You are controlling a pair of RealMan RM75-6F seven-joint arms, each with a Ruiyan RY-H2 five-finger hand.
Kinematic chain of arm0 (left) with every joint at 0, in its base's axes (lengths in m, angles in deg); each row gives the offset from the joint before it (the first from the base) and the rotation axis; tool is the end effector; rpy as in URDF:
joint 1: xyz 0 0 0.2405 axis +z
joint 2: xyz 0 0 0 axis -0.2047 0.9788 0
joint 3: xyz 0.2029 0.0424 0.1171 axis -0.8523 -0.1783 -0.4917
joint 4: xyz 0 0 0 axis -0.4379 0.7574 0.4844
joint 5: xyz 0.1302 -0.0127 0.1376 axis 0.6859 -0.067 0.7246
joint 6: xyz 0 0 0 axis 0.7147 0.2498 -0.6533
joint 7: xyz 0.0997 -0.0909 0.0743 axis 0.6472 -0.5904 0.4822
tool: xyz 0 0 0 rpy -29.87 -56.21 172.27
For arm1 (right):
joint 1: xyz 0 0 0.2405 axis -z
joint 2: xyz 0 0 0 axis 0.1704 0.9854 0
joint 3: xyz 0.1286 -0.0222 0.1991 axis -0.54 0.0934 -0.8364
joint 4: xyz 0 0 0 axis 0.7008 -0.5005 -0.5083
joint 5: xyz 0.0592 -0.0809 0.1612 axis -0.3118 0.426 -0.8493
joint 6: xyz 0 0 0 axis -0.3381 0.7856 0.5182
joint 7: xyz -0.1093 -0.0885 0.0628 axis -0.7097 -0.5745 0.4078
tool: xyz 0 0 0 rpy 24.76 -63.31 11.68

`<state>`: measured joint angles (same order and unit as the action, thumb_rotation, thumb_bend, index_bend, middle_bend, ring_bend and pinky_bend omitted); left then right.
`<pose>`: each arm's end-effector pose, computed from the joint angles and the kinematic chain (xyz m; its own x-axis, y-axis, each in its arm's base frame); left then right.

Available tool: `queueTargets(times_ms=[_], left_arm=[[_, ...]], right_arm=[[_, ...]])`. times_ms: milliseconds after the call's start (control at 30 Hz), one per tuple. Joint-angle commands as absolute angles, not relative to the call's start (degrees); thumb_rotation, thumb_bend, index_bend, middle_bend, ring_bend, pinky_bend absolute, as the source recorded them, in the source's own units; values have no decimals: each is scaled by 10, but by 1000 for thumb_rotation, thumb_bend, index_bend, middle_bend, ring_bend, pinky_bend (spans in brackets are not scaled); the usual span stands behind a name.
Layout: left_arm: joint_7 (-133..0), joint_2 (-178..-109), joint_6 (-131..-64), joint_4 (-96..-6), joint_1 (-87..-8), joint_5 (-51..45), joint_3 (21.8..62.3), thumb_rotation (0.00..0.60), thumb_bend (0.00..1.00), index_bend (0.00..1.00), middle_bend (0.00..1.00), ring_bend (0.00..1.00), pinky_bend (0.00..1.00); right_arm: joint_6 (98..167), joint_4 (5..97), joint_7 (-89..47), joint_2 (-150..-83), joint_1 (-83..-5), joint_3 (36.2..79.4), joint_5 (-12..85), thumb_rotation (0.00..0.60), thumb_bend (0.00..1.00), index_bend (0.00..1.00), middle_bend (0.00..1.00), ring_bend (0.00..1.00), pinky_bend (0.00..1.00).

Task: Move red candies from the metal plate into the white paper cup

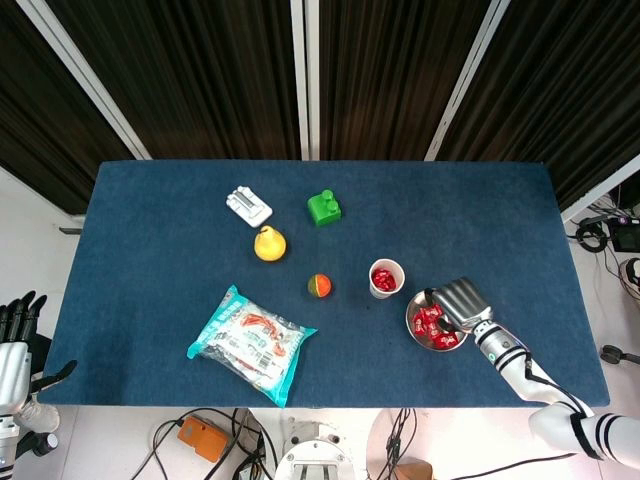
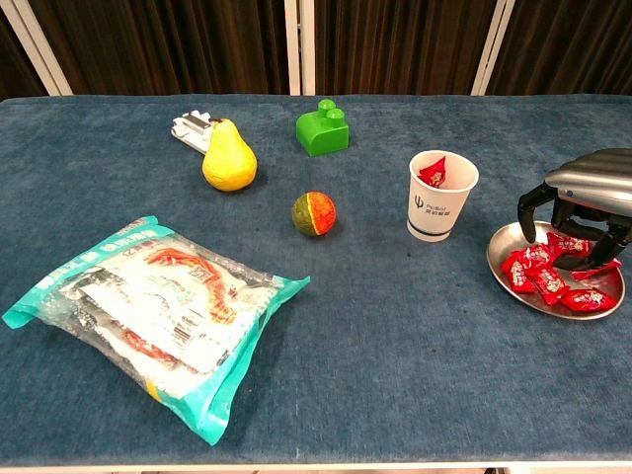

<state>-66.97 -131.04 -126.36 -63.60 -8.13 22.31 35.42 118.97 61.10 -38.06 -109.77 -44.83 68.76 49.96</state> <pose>-0.3165 0.1385 0.1619 0.4104 -0.0502 0.9105 0.9069 0.1267 -0.4018 -0.2236 -0.2939 0.0319 0.6699 -0.3422 0.6589 -0.7331 -0.4456 0.5139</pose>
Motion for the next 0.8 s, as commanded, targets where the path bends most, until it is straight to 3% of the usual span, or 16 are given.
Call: queueTargets(times_ms=[33, 233, 467, 800], left_arm=[[-670, -1310, -1263, -636, -80, 221, 354, 600, 0, 0, 0, 0, 0], [-671, -1310, -1262, -634, -81, 220, 355, 600, 0, 0, 0, 0, 0], [-673, -1312, -1260, -631, -81, 219, 355, 600, 0, 0, 0, 0, 0], [-672, -1310, -1261, -634, -83, 223, 356, 600, 0, 0, 0, 0, 0]], right_arm=[[1184, 603, -381, -1103, -450, 687, 497, 600, 438, 528, 921, 1000, 1000], [1176, 586, -381, -1116, -452, 684, 492, 600, 438, 557, 921, 1000, 1000], [1181, 572, -378, -1128, -450, 680, 492, 600, 501, 689, 921, 1000, 1000], [1236, 666, -301, -1067, -457, 623, 519, 600, 509, 690, 921, 1000, 1000]])
